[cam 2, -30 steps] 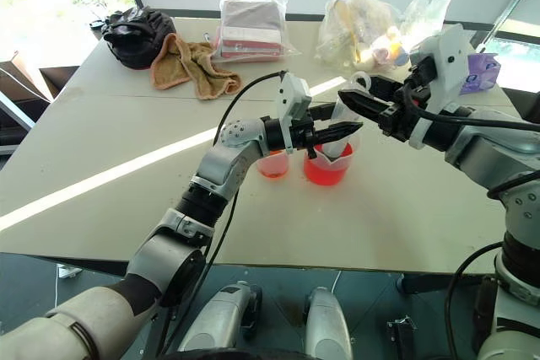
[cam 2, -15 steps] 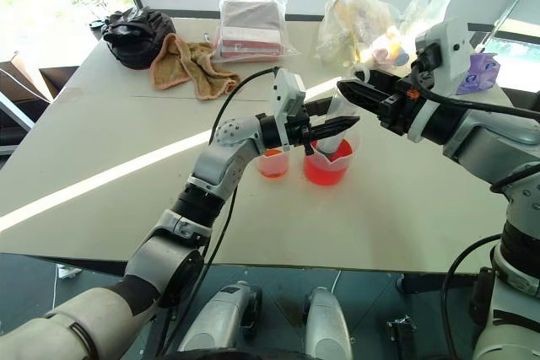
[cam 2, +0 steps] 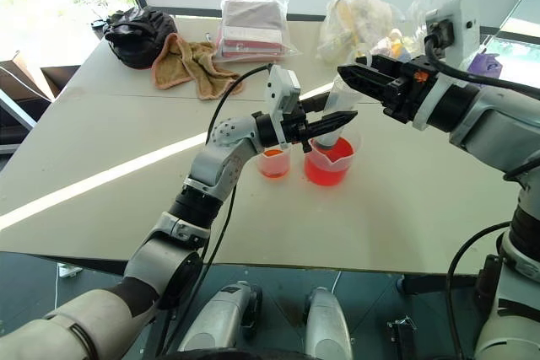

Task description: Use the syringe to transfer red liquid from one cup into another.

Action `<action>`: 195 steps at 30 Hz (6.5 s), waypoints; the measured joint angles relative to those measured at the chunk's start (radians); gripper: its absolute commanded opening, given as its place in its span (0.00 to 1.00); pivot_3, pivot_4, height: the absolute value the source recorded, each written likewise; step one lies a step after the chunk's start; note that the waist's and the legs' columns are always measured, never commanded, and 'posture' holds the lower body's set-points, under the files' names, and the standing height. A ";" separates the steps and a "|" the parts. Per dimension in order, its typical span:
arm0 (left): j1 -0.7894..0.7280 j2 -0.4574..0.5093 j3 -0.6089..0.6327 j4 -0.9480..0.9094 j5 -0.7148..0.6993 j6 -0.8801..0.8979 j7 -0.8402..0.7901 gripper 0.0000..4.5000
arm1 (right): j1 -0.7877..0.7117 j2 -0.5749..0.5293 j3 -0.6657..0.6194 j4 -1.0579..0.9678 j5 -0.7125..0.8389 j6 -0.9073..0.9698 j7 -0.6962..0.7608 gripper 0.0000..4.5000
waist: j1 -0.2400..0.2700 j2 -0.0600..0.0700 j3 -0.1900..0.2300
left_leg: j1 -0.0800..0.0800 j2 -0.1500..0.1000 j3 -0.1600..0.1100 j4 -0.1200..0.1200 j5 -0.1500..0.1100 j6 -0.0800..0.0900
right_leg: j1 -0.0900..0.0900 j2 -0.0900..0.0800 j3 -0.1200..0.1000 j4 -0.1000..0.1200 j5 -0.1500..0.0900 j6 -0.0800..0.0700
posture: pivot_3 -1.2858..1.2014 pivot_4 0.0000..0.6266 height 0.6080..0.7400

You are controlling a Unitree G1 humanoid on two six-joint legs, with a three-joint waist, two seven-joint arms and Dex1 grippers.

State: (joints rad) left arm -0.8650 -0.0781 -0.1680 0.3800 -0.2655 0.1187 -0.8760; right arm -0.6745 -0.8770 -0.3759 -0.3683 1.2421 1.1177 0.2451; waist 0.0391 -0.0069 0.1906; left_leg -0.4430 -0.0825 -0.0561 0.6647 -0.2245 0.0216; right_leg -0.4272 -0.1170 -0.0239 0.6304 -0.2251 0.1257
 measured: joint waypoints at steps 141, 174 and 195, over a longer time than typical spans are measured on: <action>0.204 0.218 0.074 -0.357 -0.122 0.205 0.204 0.33 | -0.388 0.329 0.269 0.290 -0.238 0.073 0.097 0.01 | -0.014 0.001 0.000 | 0.000 0.001 0.000 -0.001 0.000 0.000 | -0.001 0.002 0.000 0.000 0.000 0.000 | 0.52 0.24 1.00; 0.196 0.275 0.066 -0.365 -0.140 0.206 0.182 0.33 | -0.310 0.378 0.268 0.226 -0.293 0.073 0.116 0.10 | -0.027 0.001 0.000 | 0.000 0.001 0.000 -0.002 0.000 0.000 | -0.001 0.002 0.000 0.000 0.000 0.000 | 0.52 0.24 1.00; 0.209 0.301 0.165 -0.444 -0.179 0.256 0.278 0.33 | -0.368 0.216 0.160 0.277 -0.303 0.115 0.252 0.74 | -0.026 0.001 0.000 | 0.000 0.000 -0.001 -0.003 -0.001 0.000 | -0.002 0.000 0.000 -0.001 0.000 0.000 | 0.52 0.24 1.00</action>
State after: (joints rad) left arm -0.6563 0.2225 -0.0034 -0.0636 -0.4441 0.3751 -0.5975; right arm -1.0426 -0.6605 -0.2157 -0.0916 0.9387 1.2327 0.4973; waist 0.0129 -0.0060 0.1907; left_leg -0.4432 -0.0827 -0.0570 0.6614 -0.2250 0.0217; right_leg -0.4290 -0.1166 -0.0236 0.6293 -0.2252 0.1254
